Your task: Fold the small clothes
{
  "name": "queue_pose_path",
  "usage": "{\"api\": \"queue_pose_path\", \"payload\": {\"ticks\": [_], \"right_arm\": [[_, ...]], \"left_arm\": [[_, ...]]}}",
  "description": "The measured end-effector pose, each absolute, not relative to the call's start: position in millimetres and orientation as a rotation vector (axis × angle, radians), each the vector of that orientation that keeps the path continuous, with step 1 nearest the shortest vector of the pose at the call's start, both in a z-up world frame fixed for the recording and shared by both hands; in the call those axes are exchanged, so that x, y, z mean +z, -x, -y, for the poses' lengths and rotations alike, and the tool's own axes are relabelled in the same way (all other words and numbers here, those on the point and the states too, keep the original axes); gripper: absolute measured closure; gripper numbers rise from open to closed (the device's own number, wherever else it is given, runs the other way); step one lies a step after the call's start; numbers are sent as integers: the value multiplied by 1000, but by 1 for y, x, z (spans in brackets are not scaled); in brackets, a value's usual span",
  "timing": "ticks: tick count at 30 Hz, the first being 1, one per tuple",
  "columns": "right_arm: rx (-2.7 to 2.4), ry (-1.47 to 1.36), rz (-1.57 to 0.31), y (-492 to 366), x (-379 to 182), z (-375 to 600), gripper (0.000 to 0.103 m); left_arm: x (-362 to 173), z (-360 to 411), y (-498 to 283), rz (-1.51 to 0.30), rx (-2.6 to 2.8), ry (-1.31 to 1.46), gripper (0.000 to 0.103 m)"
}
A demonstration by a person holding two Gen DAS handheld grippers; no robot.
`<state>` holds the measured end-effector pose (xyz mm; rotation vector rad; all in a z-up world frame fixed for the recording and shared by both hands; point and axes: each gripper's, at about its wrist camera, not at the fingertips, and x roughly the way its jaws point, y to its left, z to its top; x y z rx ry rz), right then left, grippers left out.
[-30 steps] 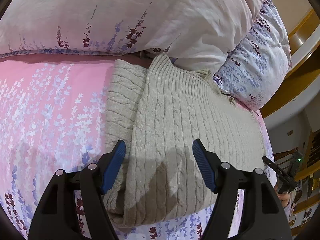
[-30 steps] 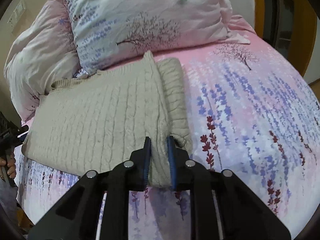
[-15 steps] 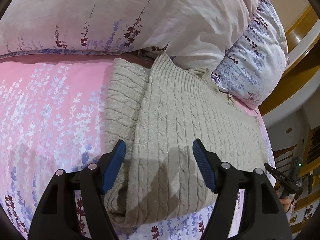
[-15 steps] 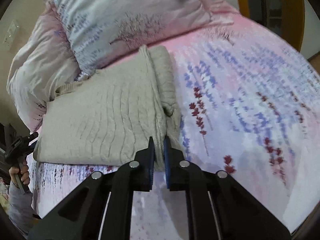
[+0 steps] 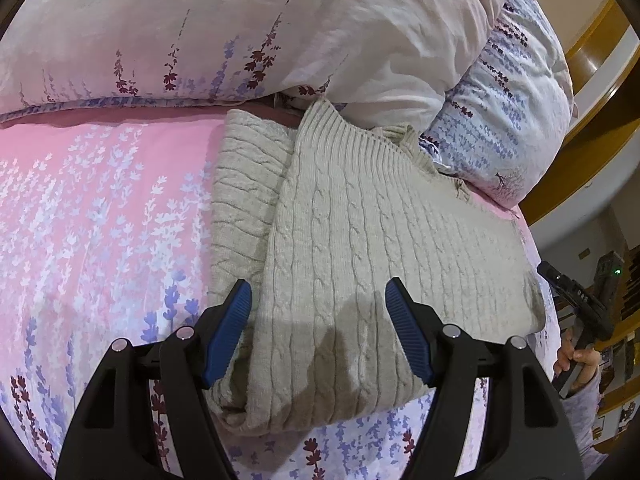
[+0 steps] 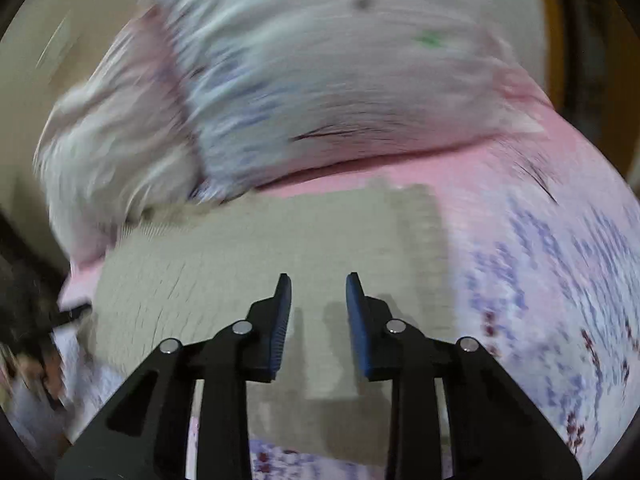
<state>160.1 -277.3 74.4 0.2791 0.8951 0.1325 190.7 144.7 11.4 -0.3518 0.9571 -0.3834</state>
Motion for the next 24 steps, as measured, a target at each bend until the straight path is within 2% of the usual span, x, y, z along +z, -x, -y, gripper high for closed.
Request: {"api": "queue_pose_path", "payload": {"ticks": [2,4,6,8,9,10,11,16,24], "right_arm": [[150,-209,-933,-165,67,257,72],[117,-137,-1030,-177,48,243,64],[86,-94,-1027,-181,48,238,57],[64,-150,-1014,-182,58,240,55],[101,-203,-977,-179,65,240,51],[159,-258,-938,-177,72,238,40],[196,-285,-919,-176,76,232,36],[371,-404,-947,-187,68,198,35],[316,-324,-980,-190,53,176,34]], "left_arm": [[10,-144,-191,-954,-379,346,33],[10,-142,-191,-951,-371,337,33],[12,-144,-191,-952,-370,338,33],[17,-159,-191,-932,-374,424,33],[17,-167,-193,-924,-370,469,33],[16,-177,-196,-922,-361,516,32],[12,-187,-202,-936,-344,553,32],[-12,-210,-220,-991,-380,753,32],[-20,-199,-232,-997,-416,826,33]]}}
